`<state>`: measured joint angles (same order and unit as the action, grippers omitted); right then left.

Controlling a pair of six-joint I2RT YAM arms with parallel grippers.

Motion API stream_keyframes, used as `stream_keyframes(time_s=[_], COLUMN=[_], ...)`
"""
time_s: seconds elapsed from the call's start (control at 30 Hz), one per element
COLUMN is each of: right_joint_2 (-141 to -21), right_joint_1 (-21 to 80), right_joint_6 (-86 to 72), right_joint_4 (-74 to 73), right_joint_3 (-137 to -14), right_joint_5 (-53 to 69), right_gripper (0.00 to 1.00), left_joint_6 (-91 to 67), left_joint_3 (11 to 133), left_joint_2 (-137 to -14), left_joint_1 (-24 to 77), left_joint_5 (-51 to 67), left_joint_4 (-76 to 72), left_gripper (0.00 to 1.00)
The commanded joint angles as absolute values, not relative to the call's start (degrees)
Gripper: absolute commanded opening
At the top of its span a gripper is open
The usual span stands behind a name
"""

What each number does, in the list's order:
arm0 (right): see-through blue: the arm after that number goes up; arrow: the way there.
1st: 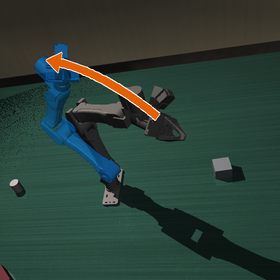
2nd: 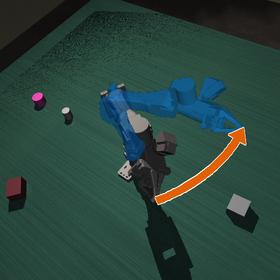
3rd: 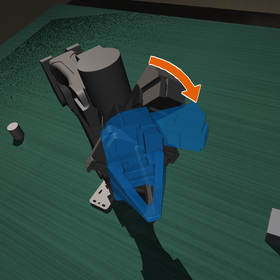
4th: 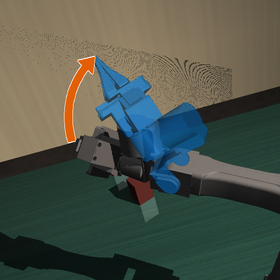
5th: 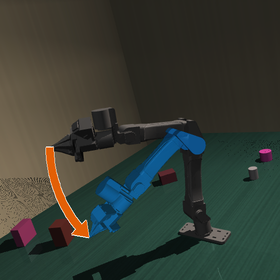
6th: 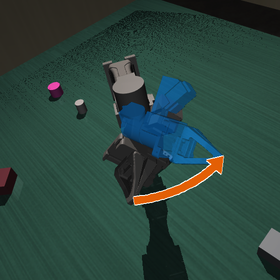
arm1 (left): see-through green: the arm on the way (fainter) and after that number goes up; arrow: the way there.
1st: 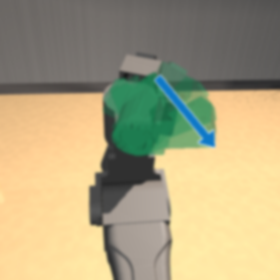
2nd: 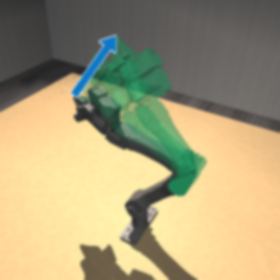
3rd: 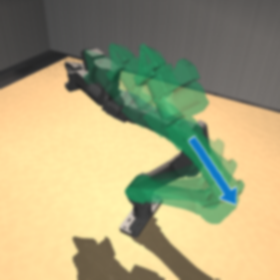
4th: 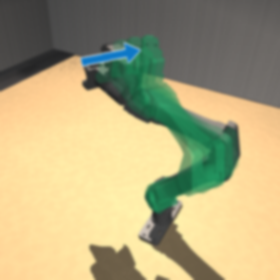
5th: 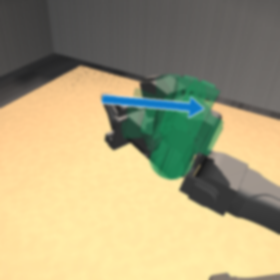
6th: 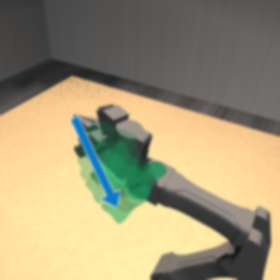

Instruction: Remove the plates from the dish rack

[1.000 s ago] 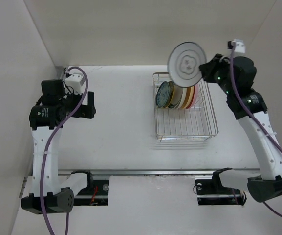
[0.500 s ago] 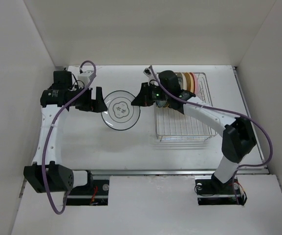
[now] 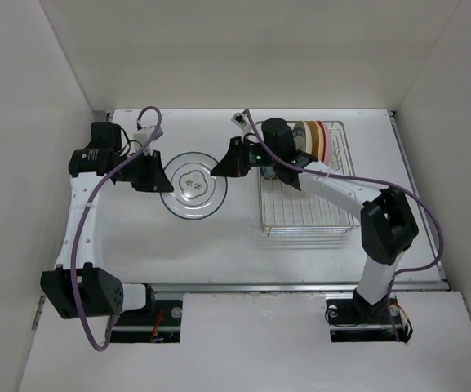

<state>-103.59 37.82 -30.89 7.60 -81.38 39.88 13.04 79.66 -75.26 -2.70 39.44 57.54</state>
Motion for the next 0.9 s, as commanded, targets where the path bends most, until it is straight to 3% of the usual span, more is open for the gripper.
stream_keyframes(time_s=[0.0,0.13,0.23,0.4,0.53,0.73,0.87], right_joint_2=[-102.04,-100.81,-99.07,-92.83,-85.01,-75.33,-73.3], right_joint_1=[40.25,40.25,39.56,35.26,33.23,32.08,30.33], right_joint_6=[-34.19,-31.39,-28.32,-27.69,-26.2,-23.47,-23.99], right_joint_4=[12.84,6.01,-2.94,-16.15,-21.97,-28.55,-36.55], right_joint_3=[-83.85,-85.42,-89.02,-93.08,-93.69,-91.76,-92.46], right_joint_5=[40.26,36.31,29.64,8.94,-5.75,-17.38,-33.97], right_gripper=[0.01,0.34,0.48,0.52,0.61,0.63,0.65], left_joint_6=[13.89,11.7,8.98,7.56,7.03,6.5,5.89], left_joint_3=[81.91,82.44,82.44,82.44,83.66,86.48,87.19], left_joint_2=[-74.27,-74.27,-75.49,-82.16,-91.12,-104.14,-109.68], left_joint_1=[-1.76,-1.76,-1.76,-5.36,-5.89,-5.89,-7.03], left_joint_5=[37.79,34.02,29.8,30.85,31.37,37.79,39.98], left_joint_4=[58.0,58.01,56.17,55.63,54.59,52.56,51.86], left_gripper=[0.0,0.0,0.0,0.0,0.0,0.0,0.0])
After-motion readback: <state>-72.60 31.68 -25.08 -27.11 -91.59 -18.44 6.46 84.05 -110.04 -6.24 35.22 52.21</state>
